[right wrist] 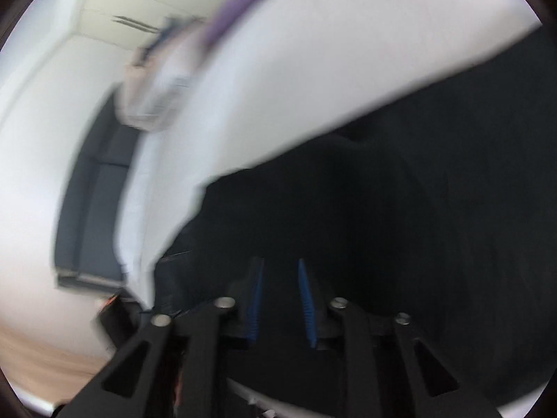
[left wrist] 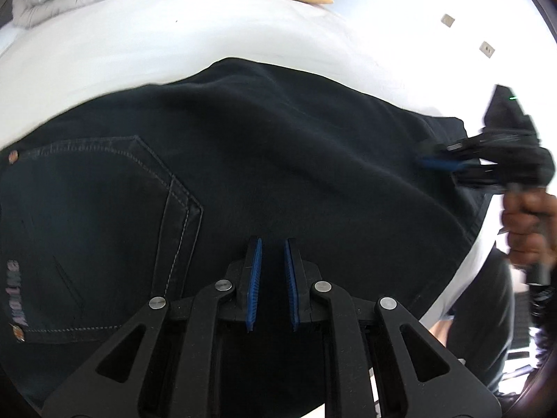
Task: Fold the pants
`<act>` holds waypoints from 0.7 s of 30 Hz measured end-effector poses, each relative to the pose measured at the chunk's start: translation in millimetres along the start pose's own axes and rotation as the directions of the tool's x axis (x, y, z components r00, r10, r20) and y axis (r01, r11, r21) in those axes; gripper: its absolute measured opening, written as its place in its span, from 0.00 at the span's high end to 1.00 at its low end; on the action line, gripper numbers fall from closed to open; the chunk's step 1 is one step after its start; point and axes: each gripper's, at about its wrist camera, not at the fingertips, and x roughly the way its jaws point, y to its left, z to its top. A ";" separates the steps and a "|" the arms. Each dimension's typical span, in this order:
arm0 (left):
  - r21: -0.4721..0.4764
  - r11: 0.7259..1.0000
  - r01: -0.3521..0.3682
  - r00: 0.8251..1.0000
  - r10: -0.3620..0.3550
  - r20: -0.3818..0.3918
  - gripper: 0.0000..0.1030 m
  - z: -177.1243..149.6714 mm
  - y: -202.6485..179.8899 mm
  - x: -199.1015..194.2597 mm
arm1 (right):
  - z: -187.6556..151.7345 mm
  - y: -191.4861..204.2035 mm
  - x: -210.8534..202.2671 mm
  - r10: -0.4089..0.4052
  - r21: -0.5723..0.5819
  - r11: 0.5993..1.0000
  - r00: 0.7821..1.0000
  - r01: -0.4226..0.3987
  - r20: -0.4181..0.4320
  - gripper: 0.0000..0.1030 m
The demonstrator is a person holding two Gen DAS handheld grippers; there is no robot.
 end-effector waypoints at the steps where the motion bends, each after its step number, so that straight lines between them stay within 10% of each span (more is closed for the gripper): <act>1: -0.007 1.000 0.011 1.000 -0.011 -0.002 0.88 -0.4 2.2 0.4 | 5.3 -10.4 1.9 -0.015 0.014 1.000 1.000 0.014 0.026 1.00; 5: -0.019 1.000 0.022 1.000 -0.022 0.003 0.88 -5.5 5.2 0.3 | 35.7 -48.0 -20.2 -0.049 0.105 0.994 0.984 0.032 0.171 1.00; 10: -0.048 0.998 0.050 0.999 -0.049 0.020 0.88 -10.6 13.7 -2.2 | 59.3 -91.0 -82.7 -0.270 0.242 0.953 0.866 0.179 0.422 1.00; 13: -0.056 0.997 0.055 0.998 -0.053 0.030 0.88 -12.1 17.2 -3.8 | 48.2 -103.1 -119.9 -0.270 0.333 0.937 0.825 0.106 0.497 0.90; 21: -0.049 0.998 0.030 0.999 -0.029 0.032 0.88 -19.2 14.6 -4.2 | -23.5 -14.4 -54.4 0.124 0.010 0.991 0.961 -0.130 0.246 0.90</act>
